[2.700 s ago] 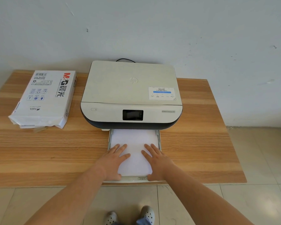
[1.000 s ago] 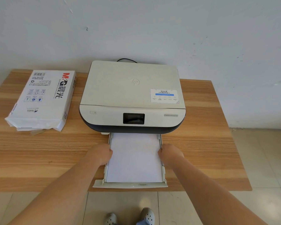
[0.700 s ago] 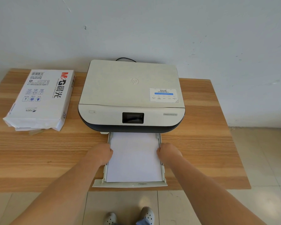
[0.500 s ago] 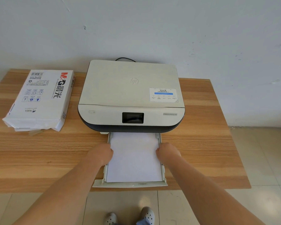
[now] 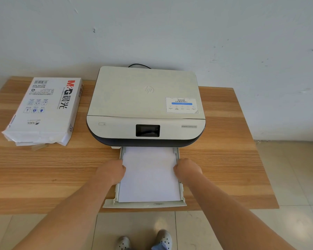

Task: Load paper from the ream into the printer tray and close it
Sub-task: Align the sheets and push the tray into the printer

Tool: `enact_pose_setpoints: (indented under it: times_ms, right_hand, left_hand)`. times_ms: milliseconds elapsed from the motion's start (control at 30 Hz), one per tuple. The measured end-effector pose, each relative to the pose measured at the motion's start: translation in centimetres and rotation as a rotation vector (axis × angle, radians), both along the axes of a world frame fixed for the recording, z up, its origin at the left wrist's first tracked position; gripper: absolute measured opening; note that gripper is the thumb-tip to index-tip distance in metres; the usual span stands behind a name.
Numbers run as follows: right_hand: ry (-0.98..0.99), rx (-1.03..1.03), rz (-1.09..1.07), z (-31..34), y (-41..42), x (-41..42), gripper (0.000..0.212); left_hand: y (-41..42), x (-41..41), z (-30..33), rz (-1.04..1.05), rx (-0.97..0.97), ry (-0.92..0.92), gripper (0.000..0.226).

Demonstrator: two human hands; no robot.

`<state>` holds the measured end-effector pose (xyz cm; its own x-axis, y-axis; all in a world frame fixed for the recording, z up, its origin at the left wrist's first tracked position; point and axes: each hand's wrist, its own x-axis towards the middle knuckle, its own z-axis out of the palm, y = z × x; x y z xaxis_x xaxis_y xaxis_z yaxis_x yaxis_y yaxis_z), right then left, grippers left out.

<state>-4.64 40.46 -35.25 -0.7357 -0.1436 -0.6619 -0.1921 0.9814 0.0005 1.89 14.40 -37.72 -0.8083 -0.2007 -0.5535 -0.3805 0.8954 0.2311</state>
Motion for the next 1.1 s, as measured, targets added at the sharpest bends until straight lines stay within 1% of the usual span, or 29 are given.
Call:
enact_pose_setpoints:
  times_ms: [233,400,467,533,600,733,833,1000,1100]
  right_hand:
    - [0.018,-0.006,-0.073,-0.1,-0.5,-0.2,0.034]
    - [0.01,0.027,0.024,-0.2,0.0,-0.1,0.037]
    - [0.014,0.033,0.023,-0.3,-0.1,-0.1,0.036]
    - [0.024,0.021,-0.043,-0.3,-0.3,-0.2,0.034]
    - [0.021,0.008,-0.115,-0.3,-0.6,-0.2,0.034]
    - [0.032,0.009,-0.136,-0.4,-0.9,-0.2,0.035]
    - [0.028,0.059,-0.072,-0.4,-1.0,-0.2,0.037]
    - [0.04,0.113,0.042,-0.2,-0.9,-0.2,0.038]
    - [0.055,0.145,0.13,0.2,-0.7,0.0,0.036]
  left_hand:
    - [0.5,-0.1,-0.1,0.013,-0.046,-0.025,0.029]
    - [0.0,0.2,0.0,0.024,-0.031,-0.012,0.03]
    - [0.2,0.2,-0.1,0.026,-0.029,-0.009,0.03]
    - [0.4,0.0,-0.1,0.038,-0.032,-0.015,0.03]
    - [0.5,-0.1,-0.1,0.003,-0.055,-0.039,0.031]
    - [0.6,-0.2,-0.3,0.02,-0.067,-0.041,0.032]
    - [0.6,-0.1,-0.5,0.033,-0.043,-0.034,0.031]
    - [0.7,-0.5,0.3,0.004,-0.086,-0.067,0.036]
    - [0.7,0.3,0.7,-0.01,-0.078,-0.036,0.038]
